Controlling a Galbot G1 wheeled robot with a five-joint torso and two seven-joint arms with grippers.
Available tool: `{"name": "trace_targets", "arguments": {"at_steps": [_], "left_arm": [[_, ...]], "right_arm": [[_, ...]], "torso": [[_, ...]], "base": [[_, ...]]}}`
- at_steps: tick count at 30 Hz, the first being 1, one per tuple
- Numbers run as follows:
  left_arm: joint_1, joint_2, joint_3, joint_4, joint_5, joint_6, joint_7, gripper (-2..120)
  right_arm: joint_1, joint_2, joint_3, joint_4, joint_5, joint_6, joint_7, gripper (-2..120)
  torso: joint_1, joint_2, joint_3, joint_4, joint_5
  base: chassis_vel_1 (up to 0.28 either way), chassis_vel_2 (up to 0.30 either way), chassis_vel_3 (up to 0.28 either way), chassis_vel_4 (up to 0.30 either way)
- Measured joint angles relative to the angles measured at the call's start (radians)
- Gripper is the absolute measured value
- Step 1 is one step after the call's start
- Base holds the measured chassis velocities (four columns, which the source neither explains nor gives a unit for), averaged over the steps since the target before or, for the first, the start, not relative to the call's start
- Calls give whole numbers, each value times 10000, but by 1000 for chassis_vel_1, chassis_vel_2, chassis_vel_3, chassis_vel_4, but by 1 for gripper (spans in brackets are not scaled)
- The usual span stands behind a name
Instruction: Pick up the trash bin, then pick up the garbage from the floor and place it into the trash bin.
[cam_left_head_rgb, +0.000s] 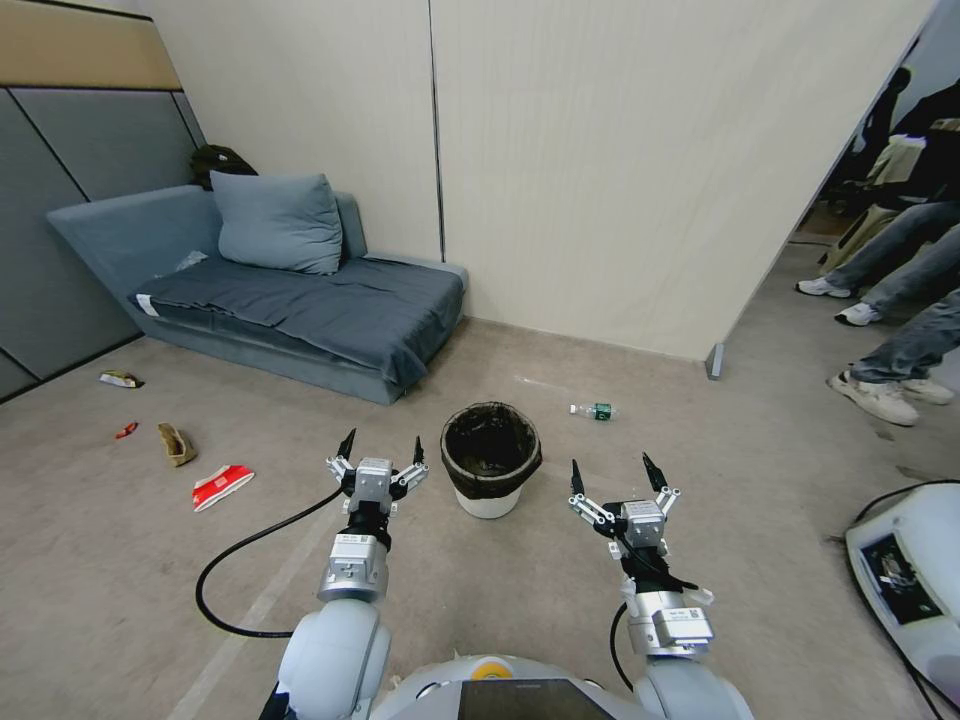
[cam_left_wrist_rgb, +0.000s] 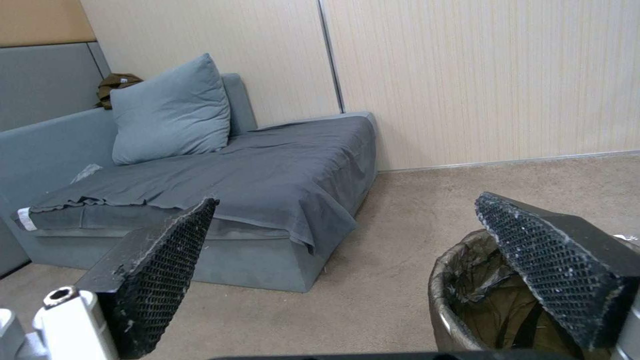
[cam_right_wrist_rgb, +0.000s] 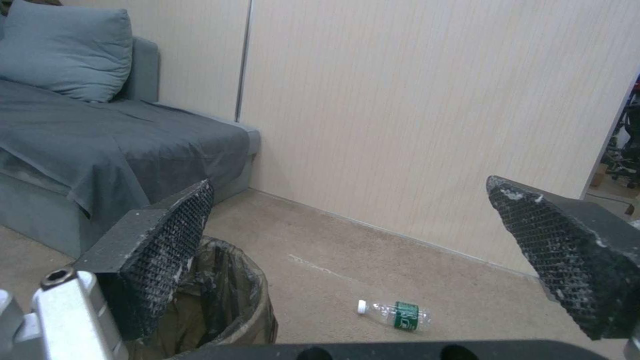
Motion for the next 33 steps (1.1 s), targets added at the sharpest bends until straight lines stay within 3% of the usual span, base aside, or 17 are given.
{"name": "trace_targets", "arguments": {"at_steps": [33], "left_arm": [[0, -3, 0, 0, 2, 0, 1, 100]], "right_arm": [[2, 0, 0, 3, -2, -6, -1, 100]], "torso": [[0, 0, 1, 0, 0]], "base": [[0, 0, 0, 0]]}}
